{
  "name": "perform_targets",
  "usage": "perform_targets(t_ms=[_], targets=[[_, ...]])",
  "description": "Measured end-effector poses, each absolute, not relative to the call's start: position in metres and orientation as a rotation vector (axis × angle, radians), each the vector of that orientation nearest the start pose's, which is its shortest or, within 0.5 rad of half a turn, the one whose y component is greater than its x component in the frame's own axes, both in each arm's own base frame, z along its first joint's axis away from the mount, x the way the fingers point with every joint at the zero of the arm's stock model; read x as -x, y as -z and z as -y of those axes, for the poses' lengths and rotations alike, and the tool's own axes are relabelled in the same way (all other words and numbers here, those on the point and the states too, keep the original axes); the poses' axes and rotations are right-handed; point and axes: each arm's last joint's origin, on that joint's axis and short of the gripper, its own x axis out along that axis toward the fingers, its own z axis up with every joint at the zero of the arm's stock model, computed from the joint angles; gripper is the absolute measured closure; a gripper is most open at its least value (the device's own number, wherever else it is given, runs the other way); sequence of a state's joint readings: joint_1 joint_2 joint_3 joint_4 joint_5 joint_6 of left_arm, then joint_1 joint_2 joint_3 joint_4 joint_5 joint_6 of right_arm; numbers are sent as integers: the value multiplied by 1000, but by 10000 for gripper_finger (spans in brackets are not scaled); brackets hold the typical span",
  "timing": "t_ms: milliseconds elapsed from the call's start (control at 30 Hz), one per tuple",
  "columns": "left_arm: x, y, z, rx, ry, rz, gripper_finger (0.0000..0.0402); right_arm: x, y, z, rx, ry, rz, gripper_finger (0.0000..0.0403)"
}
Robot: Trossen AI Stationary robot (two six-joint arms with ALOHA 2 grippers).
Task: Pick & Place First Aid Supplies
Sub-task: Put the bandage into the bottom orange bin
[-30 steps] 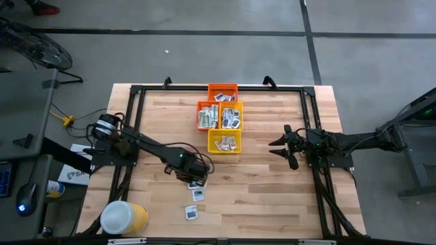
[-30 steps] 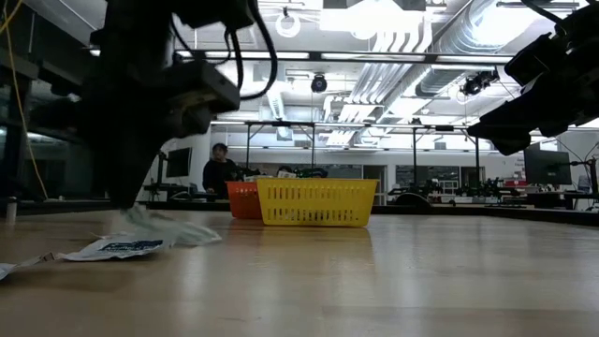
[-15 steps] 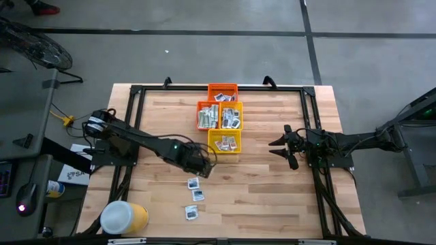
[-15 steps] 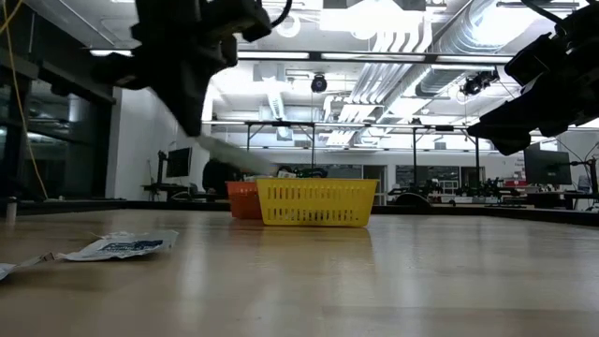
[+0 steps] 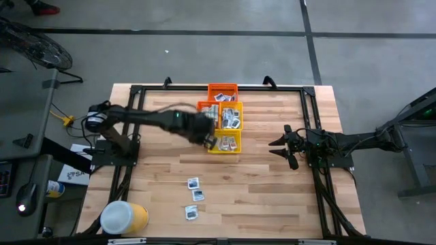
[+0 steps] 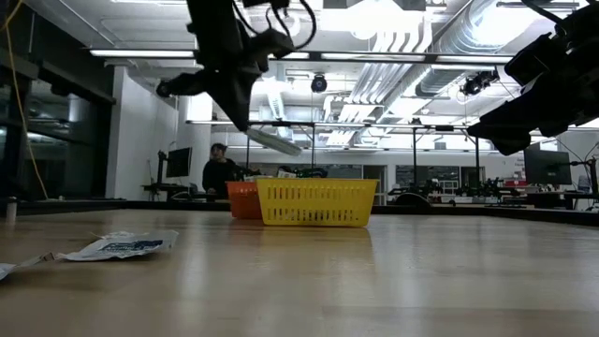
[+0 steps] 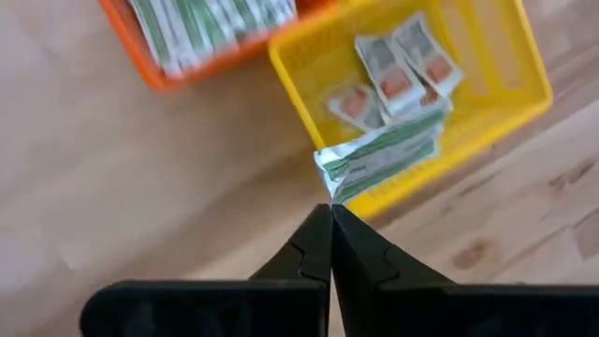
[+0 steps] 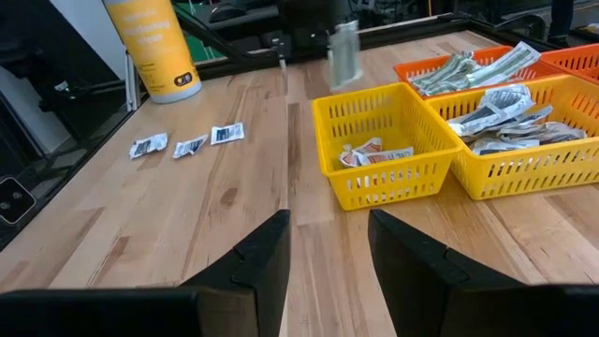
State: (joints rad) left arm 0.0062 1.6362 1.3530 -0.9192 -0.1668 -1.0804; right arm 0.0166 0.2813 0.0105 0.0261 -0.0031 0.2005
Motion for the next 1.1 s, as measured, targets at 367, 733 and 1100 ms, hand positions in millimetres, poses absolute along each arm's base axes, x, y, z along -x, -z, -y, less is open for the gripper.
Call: perform_targets(t_ms=[367,733,1100], targets=[[-307,-276,-109,642,-543,-1096,401,-112,-146,-2,-198,5,-246,263],[-278,-277,-172,416,-286,-1090,401,-112,-146,-2,-198,5,-246,263],[-293,-284,-205,212,-145,-1195,401,-112,-146,-2,-198,5,-246,263]])
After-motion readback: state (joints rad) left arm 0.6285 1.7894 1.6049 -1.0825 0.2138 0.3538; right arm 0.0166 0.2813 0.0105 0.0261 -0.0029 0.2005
